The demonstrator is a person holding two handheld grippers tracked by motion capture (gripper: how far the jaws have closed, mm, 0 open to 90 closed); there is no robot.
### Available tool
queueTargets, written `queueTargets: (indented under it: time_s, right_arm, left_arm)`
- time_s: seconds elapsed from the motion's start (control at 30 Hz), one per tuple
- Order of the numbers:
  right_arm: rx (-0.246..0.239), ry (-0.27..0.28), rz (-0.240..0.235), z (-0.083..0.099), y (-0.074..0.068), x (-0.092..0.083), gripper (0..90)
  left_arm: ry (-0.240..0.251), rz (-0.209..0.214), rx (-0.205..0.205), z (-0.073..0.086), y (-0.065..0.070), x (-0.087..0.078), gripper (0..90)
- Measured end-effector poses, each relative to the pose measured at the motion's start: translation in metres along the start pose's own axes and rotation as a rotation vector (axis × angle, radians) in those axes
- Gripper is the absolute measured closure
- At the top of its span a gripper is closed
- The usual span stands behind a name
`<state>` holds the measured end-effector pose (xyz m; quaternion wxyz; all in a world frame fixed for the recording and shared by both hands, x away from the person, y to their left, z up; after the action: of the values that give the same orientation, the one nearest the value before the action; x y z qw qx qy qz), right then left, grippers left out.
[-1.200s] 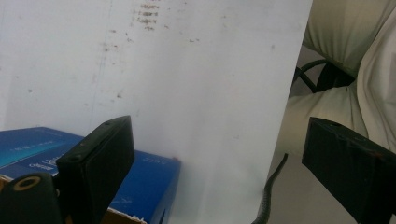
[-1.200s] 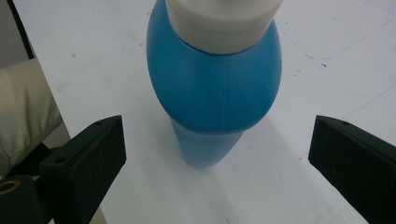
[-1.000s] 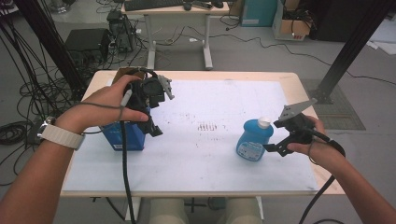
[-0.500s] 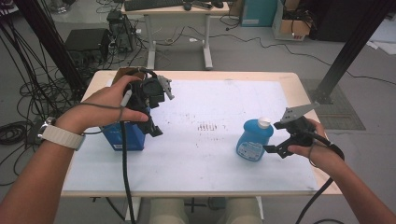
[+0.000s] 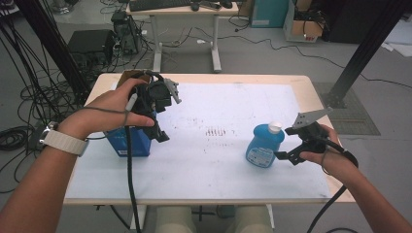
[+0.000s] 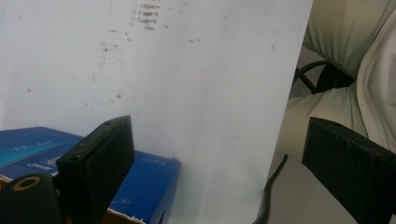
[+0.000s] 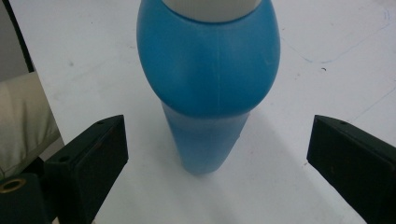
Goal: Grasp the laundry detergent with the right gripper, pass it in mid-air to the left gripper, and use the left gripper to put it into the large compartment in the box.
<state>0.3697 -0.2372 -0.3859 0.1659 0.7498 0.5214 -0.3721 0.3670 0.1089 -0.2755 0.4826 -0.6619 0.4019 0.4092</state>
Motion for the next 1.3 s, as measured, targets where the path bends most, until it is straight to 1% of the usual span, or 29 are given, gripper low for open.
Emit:
queueTargets:
  time_s: [0.1,0.33,0.37,0.53,0.7,0.83,0.9,1.07,1.1,1.27,1.3]
  right_arm:
    - [-0.006,-0.002,-0.002,0.0005,0.0005,0.0003,5.2]
    - [0.003,0.0,-0.001,-0.0007,-0.0002,-0.0001,5.3]
    - [-0.007,-0.001,-0.003,-0.001,0.0002,-0.0002,5.2]
    - [0.001,-0.001,-0.002,-0.0014,-0.0004,0.0001,5.4]
    - [-0.008,0.004,-0.002,-0.0026,0.0,-0.0007,5.4]
    - [0.0,0.0,-0.001,-0.0016,-0.0005,-0.001,5.4]
    - [-0.008,-0.001,-0.004,-0.0012,-0.0002,-0.0009,5.5]
    - [-0.007,0.001,-0.005,-0.0009,-0.0005,-0.001,5.6]
    - [0.0,0.002,-0.004,-0.0011,-0.0009,-0.001,5.6]
    - [-0.006,0.003,-0.005,-0.0015,-0.0006,-0.0015,5.6]
    - [-0.001,0.003,-0.005,-0.0015,-0.0009,-0.0013,5.6]
  left_arm:
    - [0.0,0.0,0.0,0.0003,-0.0001,0.0001,9.7]
    - [0.0,0.001,-0.003,0.0012,-0.0001,0.0,9.7]
    - [-0.001,0.0,-0.001,0.0013,-0.0002,0.0,9.6]
    - [-0.004,-0.001,-0.004,0.0014,-0.0004,-0.0005,9.6]
    - [-0.002,-0.001,-0.001,0.0014,-0.0005,-0.0001,9.6]
    - [-0.003,-0.001,0.0,0.0014,-0.0005,0.0002,9.6]
    - [-0.007,0.0,0.0,0.0016,-0.0006,0.0,9.6]
    - [-0.005,-0.003,0.001,0.0012,-0.0009,-0.0004,9.6]
    - [-0.003,-0.004,0.0,0.0011,-0.0009,-0.0003,9.6]
    - [-0.004,-0.003,0.0,0.0014,-0.0008,0.0001,9.6]
    - [-0.008,-0.002,0.0,0.0016,-0.0007,-0.0001,9.6]
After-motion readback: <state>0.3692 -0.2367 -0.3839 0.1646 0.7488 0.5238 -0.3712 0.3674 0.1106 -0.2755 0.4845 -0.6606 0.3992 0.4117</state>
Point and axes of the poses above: each handheld gripper's, and its own axes: x roughly forward along the jaws, z roughly out of its underside, y roughly to its right, the point moved 9 cm from there along x, roughly forward along the jaws, and after that the axes turned 13 degrees about -z, right-handed, at the moved point
